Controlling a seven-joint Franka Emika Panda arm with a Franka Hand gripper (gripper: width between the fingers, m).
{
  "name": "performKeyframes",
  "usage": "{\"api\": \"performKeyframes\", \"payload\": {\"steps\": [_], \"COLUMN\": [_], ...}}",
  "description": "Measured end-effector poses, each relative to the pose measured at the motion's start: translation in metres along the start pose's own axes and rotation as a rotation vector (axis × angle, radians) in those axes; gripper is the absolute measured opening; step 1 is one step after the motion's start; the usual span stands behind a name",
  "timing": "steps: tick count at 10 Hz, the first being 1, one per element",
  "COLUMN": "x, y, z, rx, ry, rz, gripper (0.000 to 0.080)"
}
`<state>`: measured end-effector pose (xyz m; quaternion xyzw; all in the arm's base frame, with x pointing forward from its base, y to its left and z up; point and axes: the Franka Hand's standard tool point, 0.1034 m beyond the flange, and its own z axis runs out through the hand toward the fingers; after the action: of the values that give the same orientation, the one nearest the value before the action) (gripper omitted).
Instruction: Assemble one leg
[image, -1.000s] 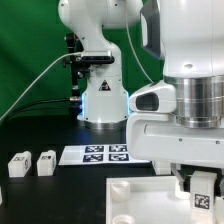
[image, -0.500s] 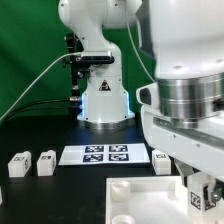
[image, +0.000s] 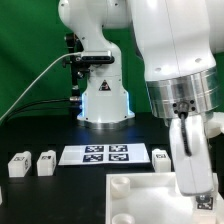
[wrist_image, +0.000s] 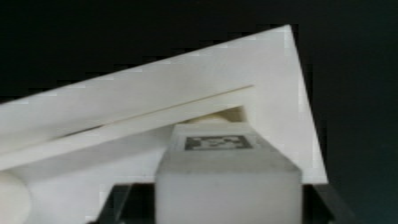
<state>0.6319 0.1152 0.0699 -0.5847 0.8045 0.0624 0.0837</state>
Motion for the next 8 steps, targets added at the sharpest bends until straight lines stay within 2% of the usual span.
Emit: {"api": "performKeyframes", "payload": {"steps": [2,4,5,6,7,8], "x": [0.002,0.003,0.003,0.001,-0.006,-0.015], "y": [-0.002,-0.001,-0.001,0.0,0.003,0.005], "z": [-0.001,0.0,0.0,0.0,0.0,-0.004], "rx": [0.006,0.003,0.003,0.003,0.003,0.008], "ry": [0.004,0.006,0.007,0.006,0.003,-0.003], "rz": [0.147,0.126,0.126,0.124,0.114,0.102], "gripper": [0.0292,0.0295,0.048,0.048,0.0609,0.0642]}}
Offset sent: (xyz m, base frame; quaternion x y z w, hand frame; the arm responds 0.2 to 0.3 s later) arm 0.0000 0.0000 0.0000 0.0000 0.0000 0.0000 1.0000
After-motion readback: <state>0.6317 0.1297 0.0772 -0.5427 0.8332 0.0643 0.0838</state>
